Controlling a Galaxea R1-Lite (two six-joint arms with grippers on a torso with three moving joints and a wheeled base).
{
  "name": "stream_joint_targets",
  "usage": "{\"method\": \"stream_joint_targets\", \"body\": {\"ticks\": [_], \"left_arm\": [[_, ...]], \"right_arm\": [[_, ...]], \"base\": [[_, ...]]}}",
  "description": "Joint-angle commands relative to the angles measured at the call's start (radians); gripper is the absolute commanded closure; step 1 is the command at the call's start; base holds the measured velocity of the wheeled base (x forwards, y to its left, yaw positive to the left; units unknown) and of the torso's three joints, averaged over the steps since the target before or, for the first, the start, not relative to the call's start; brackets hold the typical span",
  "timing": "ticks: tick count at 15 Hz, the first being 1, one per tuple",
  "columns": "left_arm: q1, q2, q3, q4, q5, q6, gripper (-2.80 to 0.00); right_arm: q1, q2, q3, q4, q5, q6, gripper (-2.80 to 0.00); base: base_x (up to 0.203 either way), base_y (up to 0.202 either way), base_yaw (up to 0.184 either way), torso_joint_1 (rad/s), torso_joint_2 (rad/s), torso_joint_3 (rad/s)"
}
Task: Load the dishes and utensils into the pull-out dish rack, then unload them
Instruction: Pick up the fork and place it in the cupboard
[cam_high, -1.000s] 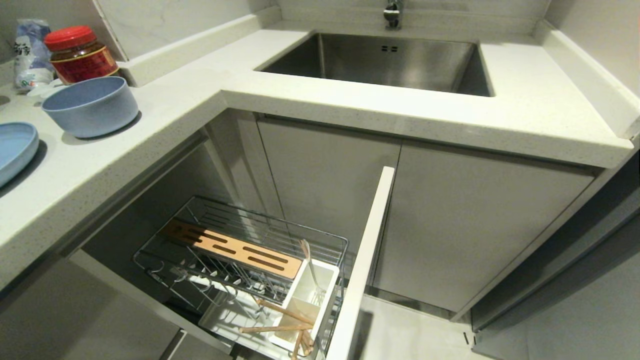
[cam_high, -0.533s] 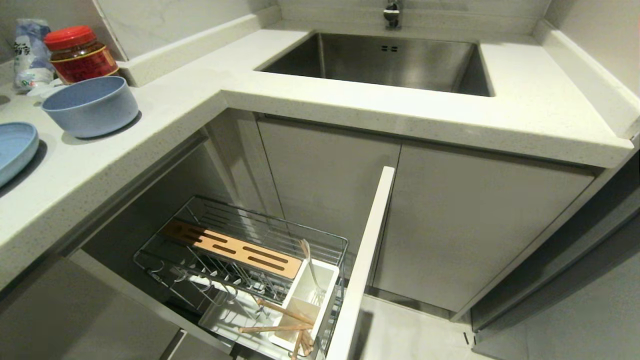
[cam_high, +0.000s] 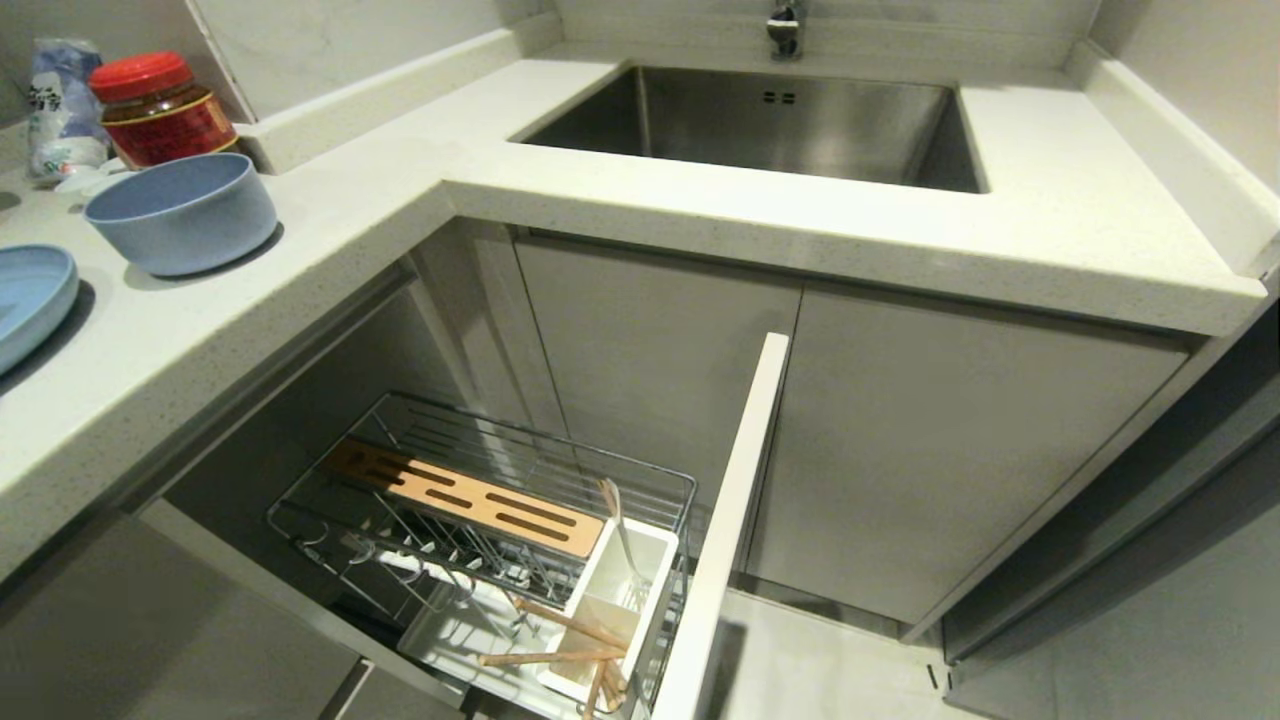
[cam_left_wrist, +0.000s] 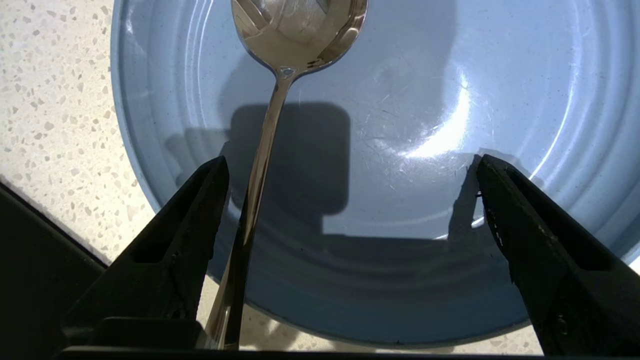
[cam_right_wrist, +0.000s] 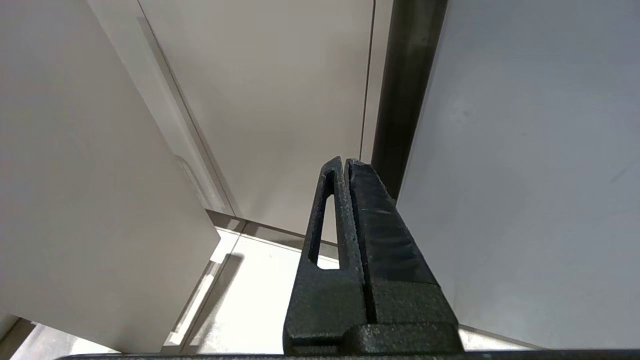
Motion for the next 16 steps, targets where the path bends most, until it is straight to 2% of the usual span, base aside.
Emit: {"method": "stream_joint_targets", "body": {"ticks": [1,6,7,16], "left_arm": [[-0.005,0.006,0.000,0.006,-0.001,0.003,-2.80],[-0.010,0.013,0.006,0.006,0.001,0.004,-2.80],[-0.010,0.015,0.006,0.006,0.001,0.004,0.00],[-0.010,0.017,0.000,0.006,0.001,0.004,0.00]], "right_arm": [[0.000,-0.001,0.026,-0.002,0.000,0.000,0.00],[0.000,-0.001,0.026,-0.001,0.000,0.000,0.00],[0.000,-0.001,0.026,-0.002,0.000,0.000,0.00],[0.000,-0.001,0.026,0.000,0.000,0.000,0.00]], "base": [[0.000,0.000,0.000,0.000,0.00,0.000],[0.000,0.000,0.000,0.000,0.00,0.000],[0.000,0.000,0.000,0.000,0.00,0.000],[0.000,0.000,0.000,0.000,0.00,0.000]]}}
